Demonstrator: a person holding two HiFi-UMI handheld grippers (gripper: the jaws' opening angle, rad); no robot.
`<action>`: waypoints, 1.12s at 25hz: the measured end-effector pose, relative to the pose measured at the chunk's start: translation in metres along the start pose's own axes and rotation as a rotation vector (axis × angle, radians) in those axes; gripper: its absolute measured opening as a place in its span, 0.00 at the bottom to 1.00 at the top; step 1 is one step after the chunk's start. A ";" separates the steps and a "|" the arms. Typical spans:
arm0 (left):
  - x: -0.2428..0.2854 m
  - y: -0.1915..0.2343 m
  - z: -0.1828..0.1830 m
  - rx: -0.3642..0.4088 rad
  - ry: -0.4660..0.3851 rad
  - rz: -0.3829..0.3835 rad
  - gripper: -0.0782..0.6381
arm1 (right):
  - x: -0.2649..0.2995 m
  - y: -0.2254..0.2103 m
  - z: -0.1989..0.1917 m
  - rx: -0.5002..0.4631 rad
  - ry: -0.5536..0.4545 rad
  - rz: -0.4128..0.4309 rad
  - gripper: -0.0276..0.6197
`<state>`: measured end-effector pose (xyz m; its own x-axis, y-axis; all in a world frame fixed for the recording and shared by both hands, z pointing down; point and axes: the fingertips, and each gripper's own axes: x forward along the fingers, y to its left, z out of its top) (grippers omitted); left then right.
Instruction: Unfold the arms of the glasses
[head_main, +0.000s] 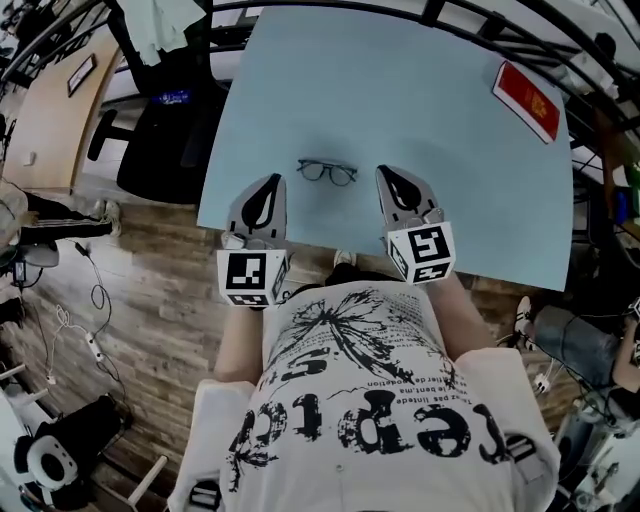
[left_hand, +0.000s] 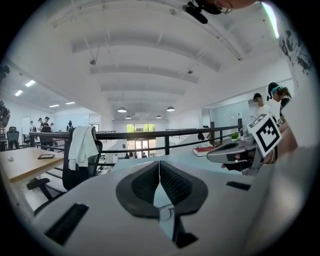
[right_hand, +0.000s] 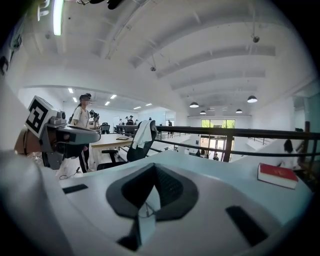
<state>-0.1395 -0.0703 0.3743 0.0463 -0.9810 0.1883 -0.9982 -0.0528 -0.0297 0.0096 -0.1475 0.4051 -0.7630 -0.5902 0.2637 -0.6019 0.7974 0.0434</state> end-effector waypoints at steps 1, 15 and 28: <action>0.010 0.003 -0.002 0.001 0.006 -0.005 0.14 | 0.008 -0.004 -0.003 0.000 0.008 0.004 0.06; 0.093 0.032 -0.039 0.014 0.146 -0.127 0.14 | 0.073 -0.014 -0.080 -0.125 0.378 0.108 0.06; 0.128 0.027 -0.077 0.039 0.327 -0.263 0.14 | 0.099 -0.009 -0.161 -0.362 0.782 0.375 0.16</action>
<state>-0.1640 -0.1830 0.4728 0.2782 -0.8226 0.4959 -0.9515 -0.3067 0.0249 -0.0227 -0.1931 0.5865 -0.4380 -0.1394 0.8881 -0.1386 0.9866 0.0865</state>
